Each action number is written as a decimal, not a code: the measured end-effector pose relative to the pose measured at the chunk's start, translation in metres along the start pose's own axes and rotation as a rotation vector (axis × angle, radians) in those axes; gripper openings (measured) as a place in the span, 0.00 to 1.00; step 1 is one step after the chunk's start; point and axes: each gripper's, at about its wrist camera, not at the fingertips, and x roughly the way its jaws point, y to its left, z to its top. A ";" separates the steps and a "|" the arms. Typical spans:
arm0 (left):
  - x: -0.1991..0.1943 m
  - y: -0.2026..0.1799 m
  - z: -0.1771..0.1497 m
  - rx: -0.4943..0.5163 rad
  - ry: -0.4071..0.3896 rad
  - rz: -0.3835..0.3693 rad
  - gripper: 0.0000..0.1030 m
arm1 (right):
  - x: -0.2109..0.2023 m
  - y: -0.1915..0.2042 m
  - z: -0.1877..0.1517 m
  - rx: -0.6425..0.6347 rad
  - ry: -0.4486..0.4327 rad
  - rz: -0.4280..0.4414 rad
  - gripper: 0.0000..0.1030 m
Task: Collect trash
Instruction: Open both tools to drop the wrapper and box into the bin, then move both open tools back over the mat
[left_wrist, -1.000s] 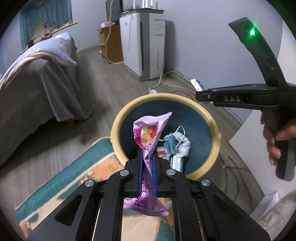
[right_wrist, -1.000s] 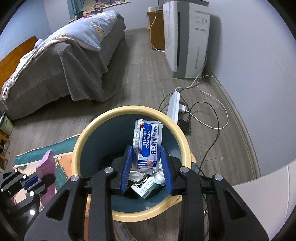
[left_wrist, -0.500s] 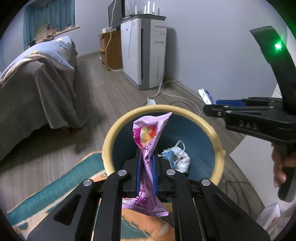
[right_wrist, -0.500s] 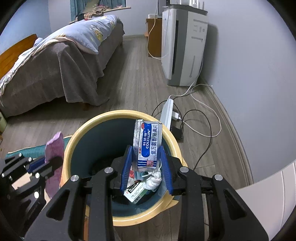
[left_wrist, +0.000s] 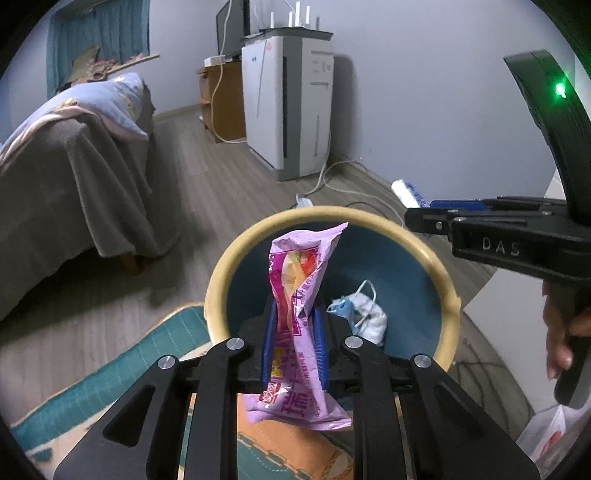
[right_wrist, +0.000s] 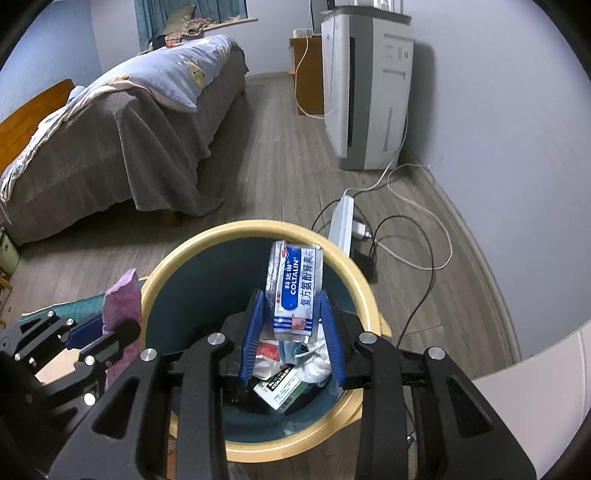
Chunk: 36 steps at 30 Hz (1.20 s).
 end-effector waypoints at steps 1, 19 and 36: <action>0.000 0.000 0.000 -0.001 -0.003 0.004 0.28 | 0.000 0.001 0.000 -0.001 -0.004 0.003 0.30; -0.010 0.010 0.001 -0.043 -0.048 0.108 0.93 | -0.020 -0.013 0.009 0.098 -0.071 -0.022 0.95; -0.104 0.040 -0.019 -0.097 -0.080 0.224 0.95 | -0.064 0.031 0.009 0.020 -0.105 -0.015 0.94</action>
